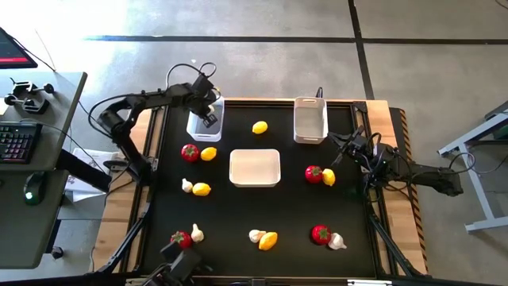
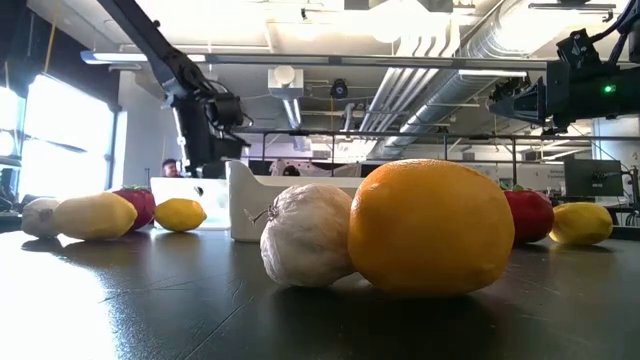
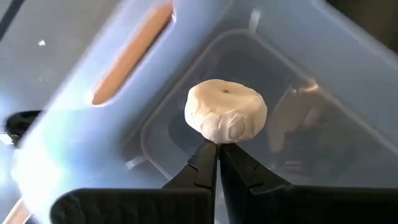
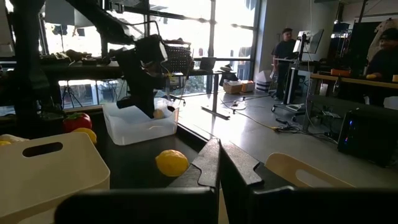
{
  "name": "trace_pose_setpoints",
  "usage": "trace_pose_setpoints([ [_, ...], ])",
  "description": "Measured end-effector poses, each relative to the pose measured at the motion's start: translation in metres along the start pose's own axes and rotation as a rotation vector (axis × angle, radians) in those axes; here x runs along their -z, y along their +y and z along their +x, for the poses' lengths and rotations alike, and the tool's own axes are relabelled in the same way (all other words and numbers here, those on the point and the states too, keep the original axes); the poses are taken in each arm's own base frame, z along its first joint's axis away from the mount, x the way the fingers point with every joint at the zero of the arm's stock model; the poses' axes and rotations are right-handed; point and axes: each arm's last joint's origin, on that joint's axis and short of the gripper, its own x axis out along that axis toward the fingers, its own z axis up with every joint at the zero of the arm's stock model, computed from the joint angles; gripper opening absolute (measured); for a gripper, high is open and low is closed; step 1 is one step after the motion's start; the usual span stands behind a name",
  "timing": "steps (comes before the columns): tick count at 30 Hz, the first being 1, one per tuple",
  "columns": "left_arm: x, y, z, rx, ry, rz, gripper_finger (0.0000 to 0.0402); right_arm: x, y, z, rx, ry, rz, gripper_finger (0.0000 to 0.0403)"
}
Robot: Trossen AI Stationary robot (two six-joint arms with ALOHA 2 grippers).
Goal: Sort produce into baskets
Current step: Put the white garlic into the transparent bin, then put the red tomato into the gray bin
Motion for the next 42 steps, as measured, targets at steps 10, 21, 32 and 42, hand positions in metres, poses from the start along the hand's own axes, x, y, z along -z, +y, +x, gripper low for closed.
trace_pose_setpoints([
  [10, 0.001, -0.004, 0.016, 0.020, 0.037, 0.090, 0.0004, 0.000, 0.000, 0.000, 0.000, 0.000, 0.000, 0.0000],
  [21, 0.001, -0.004, 0.016, 0.021, 0.034, 0.120, 0.0077, 0.000, 0.000, 0.000, 0.000, 0.000, 0.000, 0.0000],
  [32, -0.008, -0.001, -0.013, -0.019, -0.101, 0.094, 0.0086, 0.000, 0.000, 0.000, 0.000, 0.000, 0.000, 0.0000],
  [42, -0.017, -0.023, -0.046, 0.013, -0.242, 0.087, 0.0026, 0.000, 0.000, 0.000, 0.000, 0.000, 0.001, 0.0000],
])
